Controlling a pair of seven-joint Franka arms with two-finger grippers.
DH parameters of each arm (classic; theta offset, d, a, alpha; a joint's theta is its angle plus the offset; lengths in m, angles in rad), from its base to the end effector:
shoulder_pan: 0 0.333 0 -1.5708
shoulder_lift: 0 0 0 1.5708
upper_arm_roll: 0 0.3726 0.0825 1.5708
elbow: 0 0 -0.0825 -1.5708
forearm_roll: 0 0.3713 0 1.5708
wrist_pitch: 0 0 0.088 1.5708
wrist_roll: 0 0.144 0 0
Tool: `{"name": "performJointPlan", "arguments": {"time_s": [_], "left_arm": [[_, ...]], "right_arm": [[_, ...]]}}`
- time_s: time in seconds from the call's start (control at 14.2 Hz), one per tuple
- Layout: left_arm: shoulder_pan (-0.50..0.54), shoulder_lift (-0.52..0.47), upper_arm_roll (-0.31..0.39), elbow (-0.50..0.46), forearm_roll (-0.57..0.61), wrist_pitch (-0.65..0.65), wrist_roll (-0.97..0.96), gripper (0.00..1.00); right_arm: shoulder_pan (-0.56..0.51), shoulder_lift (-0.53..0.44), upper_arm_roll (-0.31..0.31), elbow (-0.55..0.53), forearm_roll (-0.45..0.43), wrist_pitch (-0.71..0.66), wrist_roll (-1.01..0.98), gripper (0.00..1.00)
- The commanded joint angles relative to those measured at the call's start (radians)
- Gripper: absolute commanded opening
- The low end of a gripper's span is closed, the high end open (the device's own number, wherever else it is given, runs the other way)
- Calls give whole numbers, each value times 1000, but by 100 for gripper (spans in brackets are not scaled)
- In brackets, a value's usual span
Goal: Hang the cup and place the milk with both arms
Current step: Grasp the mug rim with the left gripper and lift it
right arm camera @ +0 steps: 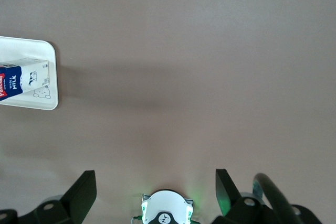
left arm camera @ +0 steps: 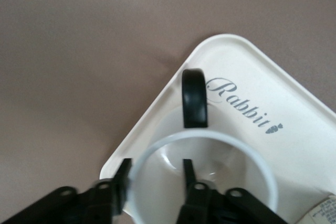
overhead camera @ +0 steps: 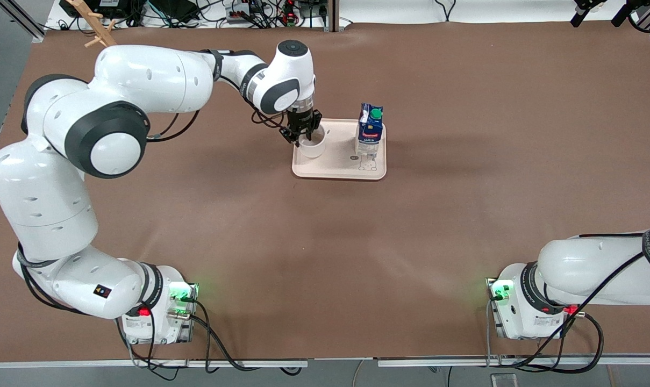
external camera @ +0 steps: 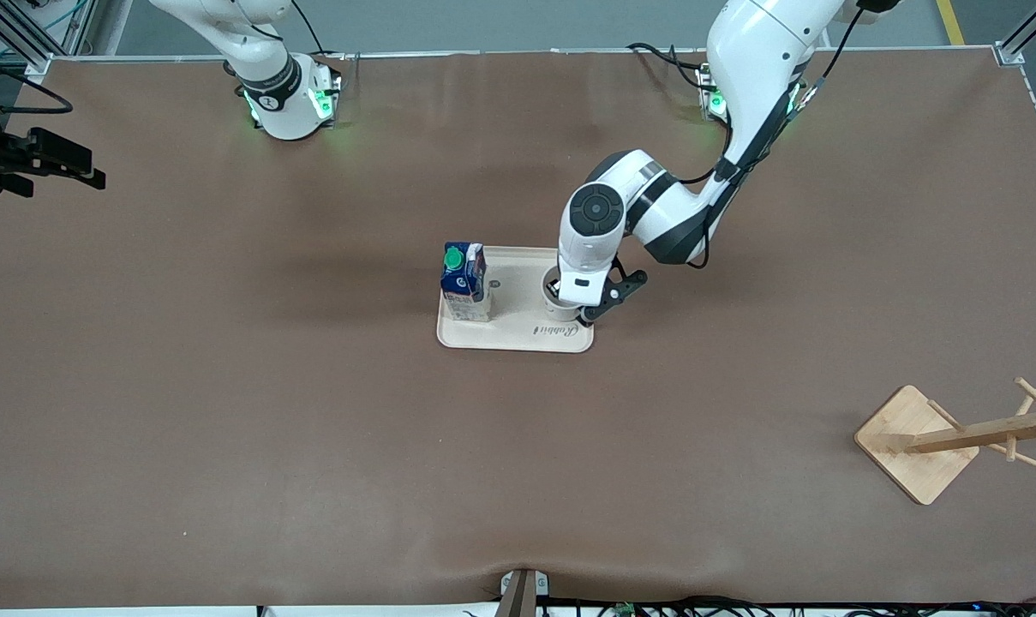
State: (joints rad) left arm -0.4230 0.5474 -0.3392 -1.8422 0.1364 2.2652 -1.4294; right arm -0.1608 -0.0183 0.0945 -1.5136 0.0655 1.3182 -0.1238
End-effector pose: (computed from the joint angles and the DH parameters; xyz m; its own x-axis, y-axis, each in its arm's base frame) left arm 0.4868 -0.4311 0.2565 0.8127 0.5758 -0.0890 0.5711 -0.8175 -0.0743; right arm 0.5006 -0.0221 0.6604 0.9832 0.0742 -0.1666 0.0607 -0.9946 -0.0848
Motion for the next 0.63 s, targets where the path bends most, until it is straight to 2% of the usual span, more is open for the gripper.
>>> {"name": "performJointPlan", "arguments": {"time_s": [0.0, 0.14, 0.35, 0.56], "left_arm": [[-17, 0, 3, 0, 23, 4, -36, 18], [-20, -4, 3, 1, 23, -1, -31, 0], [-16, -33, 5, 14, 47, -9, -22, 0], [-2, -95, 2, 26, 95, -88, -2, 0]], "right_arm": [[-3, -5, 5, 12, 17, -5, -11, 100], [4, 14, 4, 33, 34, -5, -16, 100], [27, 44, 4, 29, 33, -4, -16, 100], [47, 106, 4, 45, 20, -3, -23, 100]]}}
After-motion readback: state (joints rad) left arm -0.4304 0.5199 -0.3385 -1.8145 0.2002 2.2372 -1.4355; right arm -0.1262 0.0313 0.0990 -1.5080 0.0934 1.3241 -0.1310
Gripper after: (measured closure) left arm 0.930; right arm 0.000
